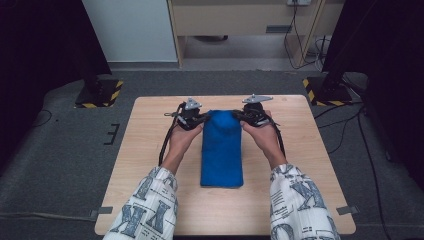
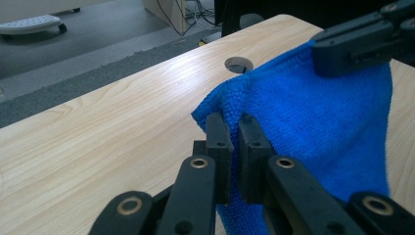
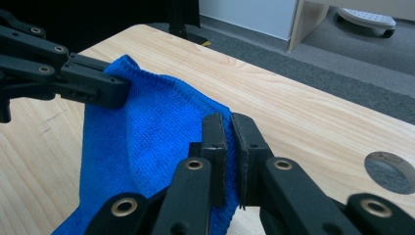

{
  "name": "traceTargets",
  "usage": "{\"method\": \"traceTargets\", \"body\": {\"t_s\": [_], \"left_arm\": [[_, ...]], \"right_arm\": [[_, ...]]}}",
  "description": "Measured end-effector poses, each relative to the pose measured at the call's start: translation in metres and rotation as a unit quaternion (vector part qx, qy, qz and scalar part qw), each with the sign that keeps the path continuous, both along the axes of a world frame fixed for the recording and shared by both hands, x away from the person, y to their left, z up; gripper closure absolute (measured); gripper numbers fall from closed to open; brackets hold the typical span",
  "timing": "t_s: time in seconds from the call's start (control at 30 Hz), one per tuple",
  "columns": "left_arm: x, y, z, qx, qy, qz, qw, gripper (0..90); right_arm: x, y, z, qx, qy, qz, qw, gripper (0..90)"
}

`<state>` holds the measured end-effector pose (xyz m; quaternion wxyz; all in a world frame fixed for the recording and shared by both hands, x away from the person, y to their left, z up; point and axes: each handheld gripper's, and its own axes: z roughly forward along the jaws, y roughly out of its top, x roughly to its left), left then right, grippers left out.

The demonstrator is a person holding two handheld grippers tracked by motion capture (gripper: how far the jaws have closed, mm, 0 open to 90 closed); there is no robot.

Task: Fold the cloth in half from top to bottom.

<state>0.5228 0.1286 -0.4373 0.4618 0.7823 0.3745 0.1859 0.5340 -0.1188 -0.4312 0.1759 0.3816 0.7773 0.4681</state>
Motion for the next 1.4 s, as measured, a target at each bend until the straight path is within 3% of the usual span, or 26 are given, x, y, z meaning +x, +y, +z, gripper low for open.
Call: {"method": "traceTargets", "body": {"t_s": [0.17,0.63,1.03,1.13,1.4], "left_arm": [[-0.006,0.001,0.001,0.004,-0.002,-0.003,1.0000,85.3],[-0.023,0.006,0.006,0.007,-0.017,-0.015,0.9997,85.2],[-0.045,0.006,-0.004,0.019,-0.020,-0.034,0.9990,85.1],[-0.050,0.007,-0.006,0.013,-0.020,-0.038,0.9990,85.1],[-0.066,0.006,-0.016,0.016,-0.017,-0.048,0.9986,85.0]], "right_arm": [[-0.009,0.001,-0.001,-0.003,-0.004,0.008,1.0000,85.1],[-0.028,-0.002,-0.002,0.021,-0.016,0.018,0.9995,85.0],[-0.054,-0.007,-0.016,0.021,-0.010,0.037,0.9990,84.9],[-0.060,-0.008,-0.018,0.025,-0.010,0.041,0.9988,84.9],[-0.074,-0.010,-0.029,0.009,-0.005,0.055,0.9984,84.5]]}}
